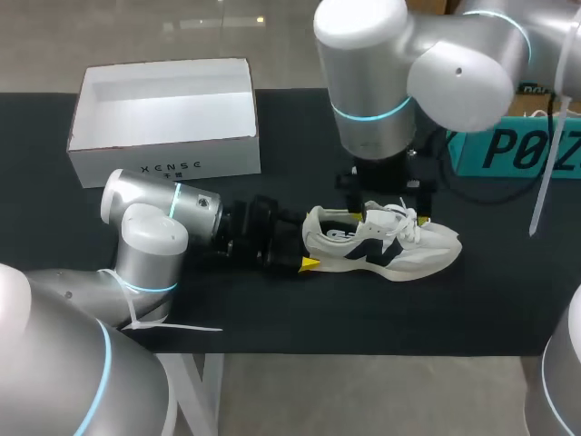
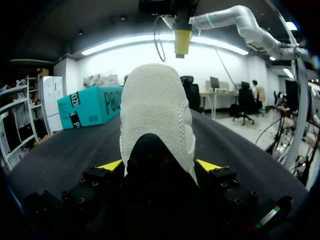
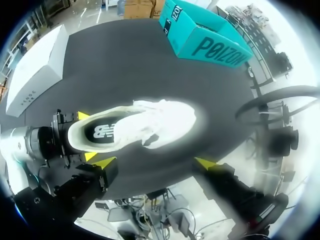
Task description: Take the shoe out of the shoebox, open the shoe tongue, remove and reinsert the insole, then place the shoe into the shoebox
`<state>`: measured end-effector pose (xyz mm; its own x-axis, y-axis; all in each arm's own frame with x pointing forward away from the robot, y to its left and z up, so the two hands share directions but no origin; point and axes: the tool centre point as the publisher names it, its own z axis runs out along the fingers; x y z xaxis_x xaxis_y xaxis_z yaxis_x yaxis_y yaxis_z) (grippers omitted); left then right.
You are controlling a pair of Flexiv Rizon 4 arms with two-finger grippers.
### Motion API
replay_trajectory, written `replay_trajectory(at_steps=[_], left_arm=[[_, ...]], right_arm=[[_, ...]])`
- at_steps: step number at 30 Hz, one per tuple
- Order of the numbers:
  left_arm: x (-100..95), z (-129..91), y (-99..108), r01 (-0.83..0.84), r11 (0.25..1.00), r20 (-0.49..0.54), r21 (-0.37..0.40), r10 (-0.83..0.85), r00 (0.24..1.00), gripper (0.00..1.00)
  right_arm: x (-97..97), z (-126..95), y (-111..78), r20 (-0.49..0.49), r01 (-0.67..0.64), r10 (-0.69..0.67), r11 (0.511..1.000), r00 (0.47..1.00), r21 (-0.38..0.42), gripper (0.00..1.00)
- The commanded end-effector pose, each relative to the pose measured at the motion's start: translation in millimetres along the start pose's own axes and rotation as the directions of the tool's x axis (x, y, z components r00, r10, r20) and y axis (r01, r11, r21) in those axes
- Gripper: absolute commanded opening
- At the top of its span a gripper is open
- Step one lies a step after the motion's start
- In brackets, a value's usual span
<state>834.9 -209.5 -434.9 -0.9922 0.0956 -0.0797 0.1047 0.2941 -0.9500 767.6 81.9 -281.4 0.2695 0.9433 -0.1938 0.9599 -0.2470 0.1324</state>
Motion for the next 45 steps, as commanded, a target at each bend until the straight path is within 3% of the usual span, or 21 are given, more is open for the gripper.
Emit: replay_trajectory(at_steps=[1, 20, 39, 40, 41, 43, 44, 45], left_arm=[[-0.9, -0.3, 1.3, 0.0, 1.0, -0.003, -0.004, 0.0, 1.0, 0.0], [-0.9, -0.3, 1.3, 0.0, 1.0, -0.003, -0.004, 0.0, 1.0, 0.0], [-0.9, -0.3, 1.3, 0.0, 1.0, -0.003, -0.004, 0.0, 1.0, 0.0], [-0.9, -0.3, 1.3, 0.0, 1.0, -0.003, -0.004, 0.0, 1.0, 0.0], [-0.9, -0.3, 1.3, 0.0, 1.0, -0.003, -0.004, 0.0, 1.0, 0.0], [-0.9, -0.3, 1.3, 0.0, 1.0, -0.003, -0.004, 0.0, 1.0, 0.0], [-0.9, -0.3, 1.3, 0.0, 1.0, -0.003, -0.004, 0.0, 1.0, 0.0], [-0.9, -0.3, 1.3, 0.0, 1.0, -0.003, -0.004, 0.0, 1.0, 0.0]], right_arm=[[7.6, 15.0, 3.2, -0.018, 0.008, -0.008, 1.0, 1.0, -0.007, 1.0], [53.4, 43.4, 22.7, 0.057, 0.085, -0.084, 0.996, 0.995, -0.019, 1.0], [51.9, 71.4, 40.3, 0.138, 0.085, -0.078, 0.996, 0.987, -0.04, 1.0], [50.6, 72.1, 41.4, 0.139, 0.083, -0.077, 0.996, 0.987, -0.04, 0.97], [49.1, 72.4, 42.4, 0.142, 0.079, -0.072, 0.996, 0.987, -0.041, 0.49], [45.7, 72.3, 44.6, 0.143, 0.075, -0.068, 0.996, 0.987, -0.042, 0.25], [44.2, 72.0, 45.6, 0.144, 0.072, -0.065, 0.996, 0.987, -0.043, 0.07], [42.8, 71.6, 46.5, 0.146, 0.069, -0.062, 0.997, 0.987, -0.045, 0.0]])
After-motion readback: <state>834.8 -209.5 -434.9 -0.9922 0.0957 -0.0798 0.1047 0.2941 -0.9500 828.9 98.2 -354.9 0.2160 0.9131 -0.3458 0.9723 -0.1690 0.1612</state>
